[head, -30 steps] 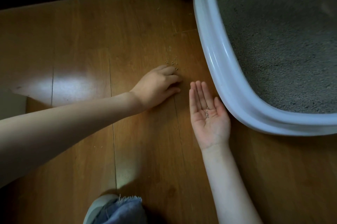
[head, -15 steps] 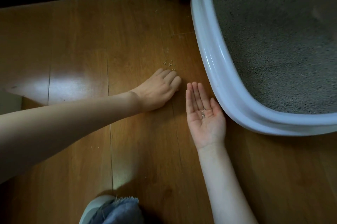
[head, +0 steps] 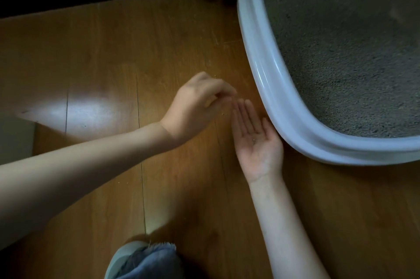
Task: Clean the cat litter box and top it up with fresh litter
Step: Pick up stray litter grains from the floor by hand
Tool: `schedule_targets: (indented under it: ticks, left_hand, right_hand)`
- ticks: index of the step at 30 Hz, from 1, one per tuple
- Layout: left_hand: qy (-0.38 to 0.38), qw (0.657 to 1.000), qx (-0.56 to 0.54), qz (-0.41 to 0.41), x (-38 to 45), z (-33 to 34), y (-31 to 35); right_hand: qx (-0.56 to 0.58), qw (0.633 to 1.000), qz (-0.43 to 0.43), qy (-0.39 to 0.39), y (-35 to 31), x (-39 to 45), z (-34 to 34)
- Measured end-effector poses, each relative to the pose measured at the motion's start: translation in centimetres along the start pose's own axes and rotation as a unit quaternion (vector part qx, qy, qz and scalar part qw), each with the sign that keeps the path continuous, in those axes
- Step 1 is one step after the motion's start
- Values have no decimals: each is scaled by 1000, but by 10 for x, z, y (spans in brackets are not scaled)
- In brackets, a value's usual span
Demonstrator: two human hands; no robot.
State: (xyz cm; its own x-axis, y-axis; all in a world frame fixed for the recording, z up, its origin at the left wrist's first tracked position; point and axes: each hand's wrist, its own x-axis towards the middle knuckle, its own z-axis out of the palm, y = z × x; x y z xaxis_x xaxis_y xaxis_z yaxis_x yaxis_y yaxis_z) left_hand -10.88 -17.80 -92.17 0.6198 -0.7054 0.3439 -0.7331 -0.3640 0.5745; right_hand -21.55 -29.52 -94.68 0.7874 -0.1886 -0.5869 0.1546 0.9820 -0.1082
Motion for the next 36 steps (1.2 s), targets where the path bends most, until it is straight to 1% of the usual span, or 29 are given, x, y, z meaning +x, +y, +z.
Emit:
schedule_targets:
  ticks: [2, 4, 7, 12, 17, 19, 21, 23, 25, 26, 28, 29, 31, 33, 36]
  left_hand:
    - [-18, 997, 9, -77, 0, 1, -15]
    - [-74, 993, 25, -87, -5, 6, -27]
    - [-139, 989, 38, -37, -10, 12, -34]
    - [-165, 984, 65, 19, -3, 20, -32]
    - [-191, 965, 130, 124, 3, 22, -26]
    - [-209, 955, 154, 143, 7, 23, -19]
    - [-236, 950, 163, 126, 10, 24, -13]
    - [-226, 956, 164, 86, 10, 23, -12]
    - [-170, 976, 126, 51, 7, 17, -8]
    - [-138, 985, 97, 45, 5, 14, -2]
    - [-92, 991, 58, 77, -1, 11, 12]
    - [-88, 991, 41, 97, -3, 12, 20]
    - [-102, 986, 27, 132, -8, 16, 30]
    - [-102, 985, 23, 138, -9, 20, 32]
    - [-79, 991, -15, 103, -3, 13, 23]
  right_hand:
    - [6, 1000, -3, -1, -4, 0, -4]
    - [16, 1000, -3, -6, -8, -2, -7]
    - [22, 1000, -5, -5, -9, -3, -8]
    - [17, 1000, -8, -6, -10, -4, -8]
    - [15, 1000, -11, -3, -11, -2, -8]
    - [6, 1000, -14, 2, -11, -2, -8]
    - [7, 1000, -15, 4, -11, -1, -9]
    - [2, 1000, -24, 16, -10, 0, -9]
    - [-9, 999, -27, 28, -8, 2, -8]
    - [-14, 999, -25, 33, -7, 2, -7]
    - [-11, 999, -5, 35, -3, 3, -5]
    - [-9, 999, 13, 34, -2, 4, -4]
    - [-19, 998, 59, 23, 3, 2, 0]
    - [-20, 996, 91, 4, 5, 1, 3]
    - [-5, 998, 55, 11, 7, 2, 7]
